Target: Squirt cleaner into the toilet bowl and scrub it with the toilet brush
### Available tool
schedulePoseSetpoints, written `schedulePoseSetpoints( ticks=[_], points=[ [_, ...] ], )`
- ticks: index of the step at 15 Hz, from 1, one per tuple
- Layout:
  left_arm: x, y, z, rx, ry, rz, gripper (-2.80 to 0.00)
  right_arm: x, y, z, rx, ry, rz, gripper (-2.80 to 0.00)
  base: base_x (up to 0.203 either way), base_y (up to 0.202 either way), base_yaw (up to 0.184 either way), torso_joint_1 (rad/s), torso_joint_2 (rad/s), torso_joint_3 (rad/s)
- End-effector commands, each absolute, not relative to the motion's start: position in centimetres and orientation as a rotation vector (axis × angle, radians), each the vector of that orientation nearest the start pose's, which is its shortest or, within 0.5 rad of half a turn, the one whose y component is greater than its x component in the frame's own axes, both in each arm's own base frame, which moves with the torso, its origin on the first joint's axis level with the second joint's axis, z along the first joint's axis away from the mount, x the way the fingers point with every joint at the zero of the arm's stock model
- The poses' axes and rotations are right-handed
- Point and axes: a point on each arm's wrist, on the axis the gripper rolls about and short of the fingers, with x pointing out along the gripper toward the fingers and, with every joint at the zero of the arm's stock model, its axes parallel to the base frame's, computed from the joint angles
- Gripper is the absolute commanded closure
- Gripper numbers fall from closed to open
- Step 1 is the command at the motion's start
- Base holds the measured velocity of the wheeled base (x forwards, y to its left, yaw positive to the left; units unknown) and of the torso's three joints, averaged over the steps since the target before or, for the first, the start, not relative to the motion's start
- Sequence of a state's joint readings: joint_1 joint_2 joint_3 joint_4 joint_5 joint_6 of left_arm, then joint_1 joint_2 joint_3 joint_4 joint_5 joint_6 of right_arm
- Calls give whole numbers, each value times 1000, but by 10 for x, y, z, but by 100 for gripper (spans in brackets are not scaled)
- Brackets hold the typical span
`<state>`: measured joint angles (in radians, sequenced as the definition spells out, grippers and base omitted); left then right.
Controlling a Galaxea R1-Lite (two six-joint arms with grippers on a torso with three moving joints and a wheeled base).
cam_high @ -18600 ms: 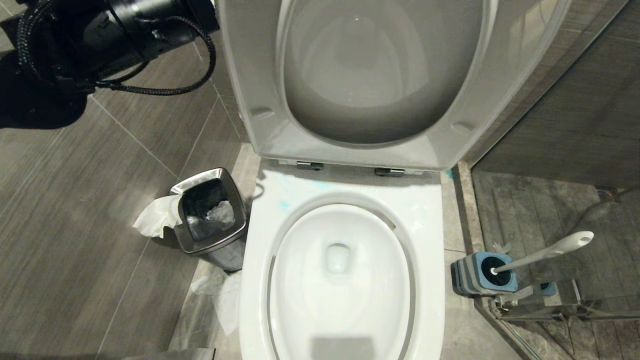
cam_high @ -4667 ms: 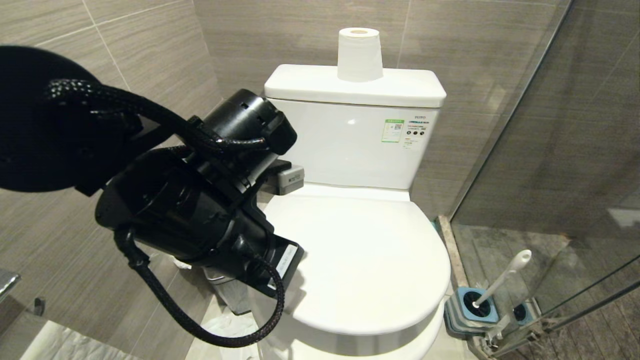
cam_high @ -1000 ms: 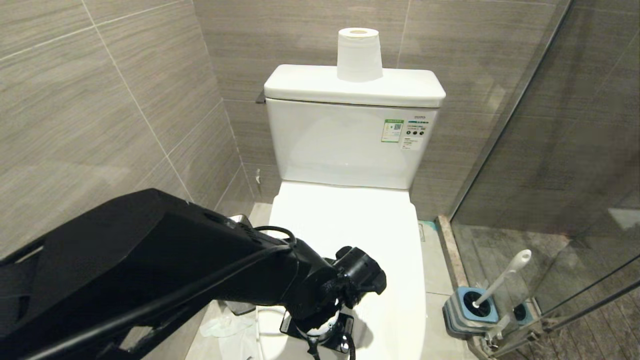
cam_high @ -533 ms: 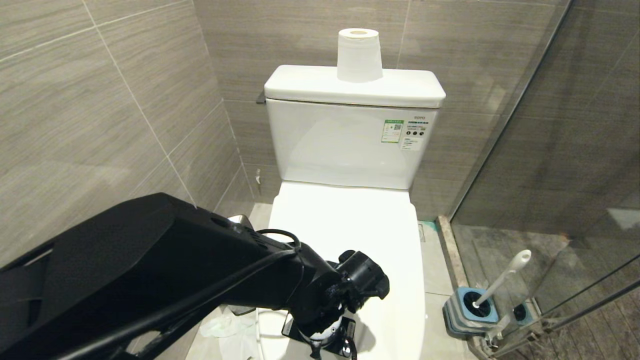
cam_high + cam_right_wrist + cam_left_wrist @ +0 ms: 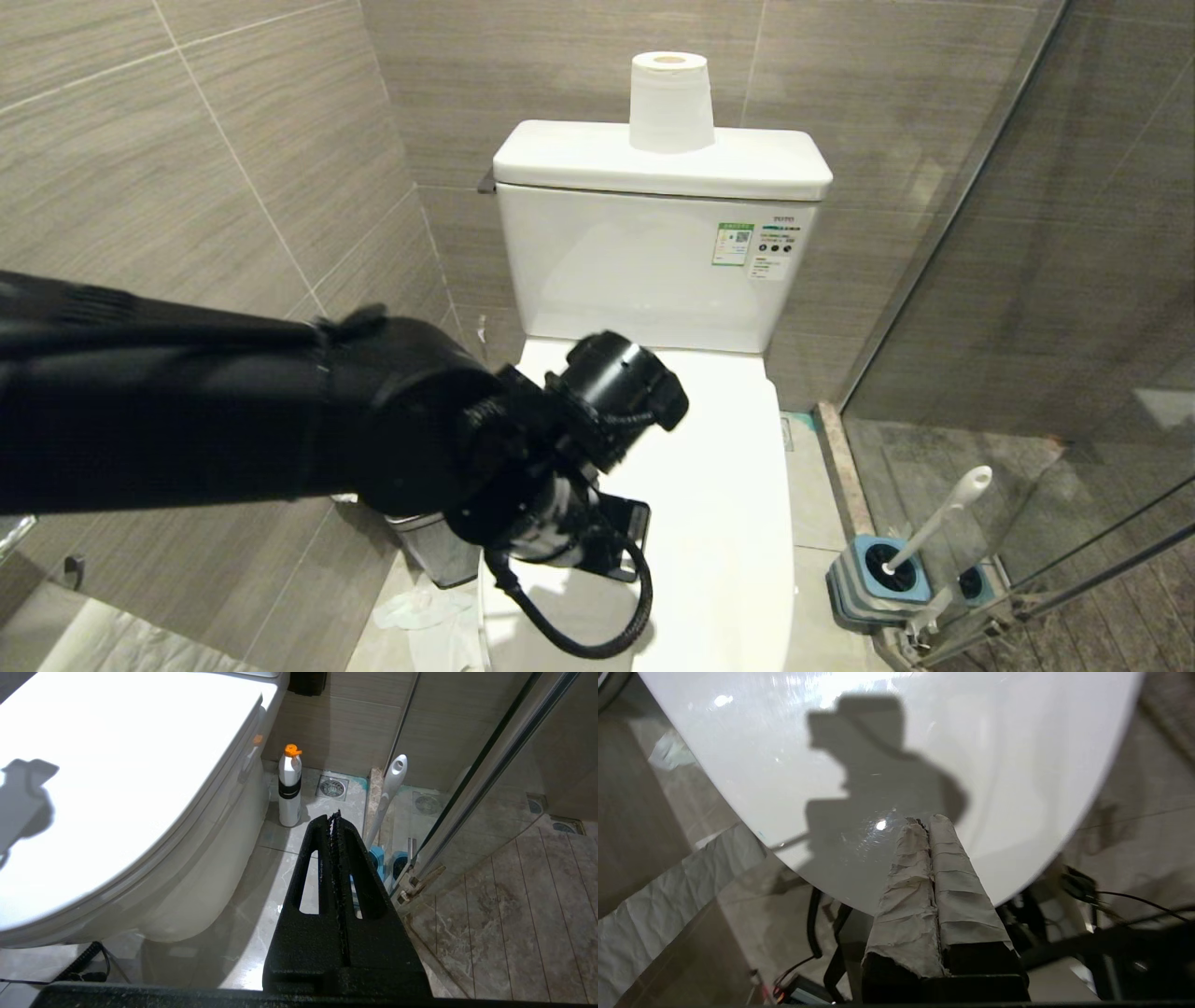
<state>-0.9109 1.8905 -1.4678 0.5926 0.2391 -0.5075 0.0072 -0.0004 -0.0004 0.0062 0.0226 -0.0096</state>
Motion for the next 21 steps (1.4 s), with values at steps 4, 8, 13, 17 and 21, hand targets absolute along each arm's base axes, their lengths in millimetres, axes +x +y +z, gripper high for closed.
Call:
schedulePoseSetpoints(
  ticks=[4, 8, 13, 17, 21],
  points=[
    [188, -173, 331, -227, 895, -578, 0, -23, 0, 75, -9, 4, 31, 0, 0, 0, 0, 0, 0, 0],
    [187, -127, 363, -298, 863, -551, 0, -23, 0, 75, -11, 5, 31, 0, 0, 0, 0, 0, 0, 0],
    [177, -98, 379, 4, 644, -464, 0, -23, 0, 75, -11, 6, 31, 0, 0, 0, 0, 0, 0, 0],
    [183, -83, 389, 41, 521, -314, 0, -23, 0, 75, -10, 6, 31, 0, 0, 0, 0, 0, 0, 0],
    [183, -78, 393, 60, 490, -294, 0, -23, 0, 75, -11, 6, 31, 0, 0, 0, 0, 0, 0, 0]
  ],
)
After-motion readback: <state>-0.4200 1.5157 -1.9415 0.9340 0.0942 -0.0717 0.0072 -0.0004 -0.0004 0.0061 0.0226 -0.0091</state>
